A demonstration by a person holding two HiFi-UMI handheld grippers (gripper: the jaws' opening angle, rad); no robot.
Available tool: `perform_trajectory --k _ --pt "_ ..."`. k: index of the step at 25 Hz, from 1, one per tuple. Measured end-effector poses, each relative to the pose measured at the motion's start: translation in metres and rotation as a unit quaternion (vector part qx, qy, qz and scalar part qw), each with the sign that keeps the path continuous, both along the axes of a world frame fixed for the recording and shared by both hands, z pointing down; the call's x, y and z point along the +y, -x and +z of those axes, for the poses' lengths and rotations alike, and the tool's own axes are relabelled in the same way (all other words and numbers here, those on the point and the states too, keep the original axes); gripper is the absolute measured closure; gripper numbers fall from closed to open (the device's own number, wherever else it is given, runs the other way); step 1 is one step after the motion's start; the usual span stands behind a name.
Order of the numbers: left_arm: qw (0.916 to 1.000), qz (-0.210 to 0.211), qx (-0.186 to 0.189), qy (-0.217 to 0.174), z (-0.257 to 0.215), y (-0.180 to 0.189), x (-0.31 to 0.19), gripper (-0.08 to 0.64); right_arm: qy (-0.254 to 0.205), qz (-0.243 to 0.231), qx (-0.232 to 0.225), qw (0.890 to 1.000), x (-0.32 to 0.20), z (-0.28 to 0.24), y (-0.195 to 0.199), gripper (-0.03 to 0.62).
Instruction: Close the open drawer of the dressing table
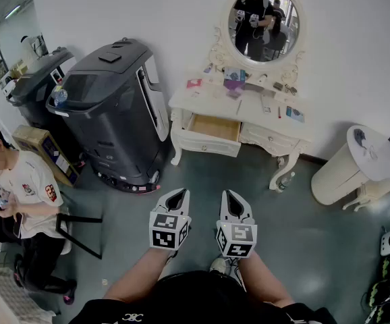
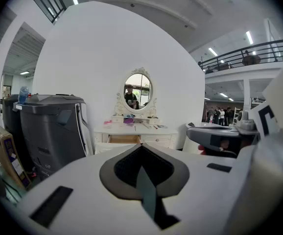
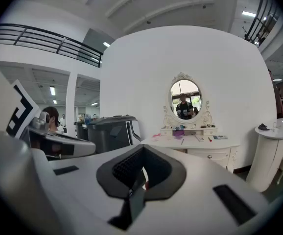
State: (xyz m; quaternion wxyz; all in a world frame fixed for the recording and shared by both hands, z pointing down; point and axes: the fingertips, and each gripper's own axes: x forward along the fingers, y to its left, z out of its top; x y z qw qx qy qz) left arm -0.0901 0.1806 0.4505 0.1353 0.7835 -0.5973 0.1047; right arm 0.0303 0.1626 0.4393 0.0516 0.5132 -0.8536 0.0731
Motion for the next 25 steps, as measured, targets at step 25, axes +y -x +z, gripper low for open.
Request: perform_trajectory --k 25 --pt "0.9998 0.0 -0.016 0.011 0.004 -0.081 -0.073 0.555 -0.005 -0.005 -0.012 1.0 -0.063 0.002 -0.086 0.583"
